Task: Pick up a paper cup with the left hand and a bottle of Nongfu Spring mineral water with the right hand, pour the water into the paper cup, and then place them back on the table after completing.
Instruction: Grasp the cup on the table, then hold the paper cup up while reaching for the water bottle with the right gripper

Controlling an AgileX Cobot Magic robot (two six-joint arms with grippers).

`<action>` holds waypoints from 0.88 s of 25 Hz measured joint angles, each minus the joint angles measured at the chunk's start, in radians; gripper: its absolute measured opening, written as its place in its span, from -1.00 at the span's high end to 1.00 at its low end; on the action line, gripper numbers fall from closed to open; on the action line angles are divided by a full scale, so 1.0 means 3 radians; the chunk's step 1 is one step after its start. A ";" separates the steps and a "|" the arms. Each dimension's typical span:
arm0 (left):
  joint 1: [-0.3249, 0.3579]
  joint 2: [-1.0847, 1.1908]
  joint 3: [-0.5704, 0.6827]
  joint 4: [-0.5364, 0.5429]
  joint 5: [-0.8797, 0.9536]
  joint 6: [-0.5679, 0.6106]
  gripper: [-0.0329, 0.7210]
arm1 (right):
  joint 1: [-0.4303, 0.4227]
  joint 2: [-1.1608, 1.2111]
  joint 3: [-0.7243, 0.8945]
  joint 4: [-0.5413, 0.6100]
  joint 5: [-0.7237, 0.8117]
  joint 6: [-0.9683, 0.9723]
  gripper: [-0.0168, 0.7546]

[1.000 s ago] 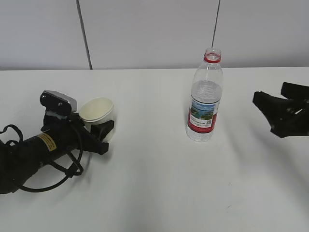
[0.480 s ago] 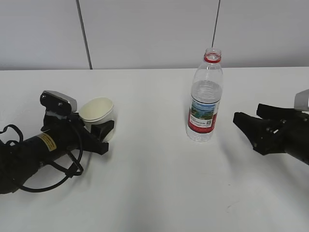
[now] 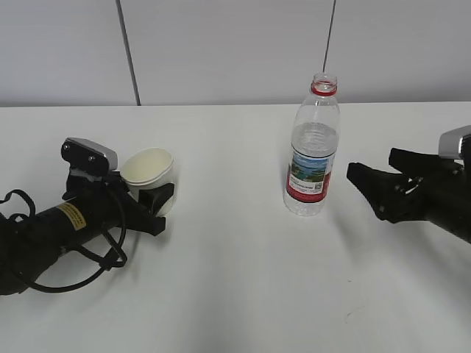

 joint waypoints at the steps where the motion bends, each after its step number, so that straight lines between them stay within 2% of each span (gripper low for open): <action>1: 0.0000 0.0000 0.0000 0.0000 0.0000 0.0000 -0.16 | 0.0000 0.0029 -0.0028 -0.0015 0.0000 0.0000 -0.78; 15: 0.0000 0.0000 0.0000 0.0000 0.0000 0.0000 -0.16 | 0.0326 0.0543 -0.0628 -0.0050 -0.0007 0.0058 -0.79; 22: 0.0000 0.0000 0.0000 0.0000 0.0000 0.0000 -0.16 | 0.0397 0.0898 -0.1002 -0.0063 -0.0013 0.0087 -0.79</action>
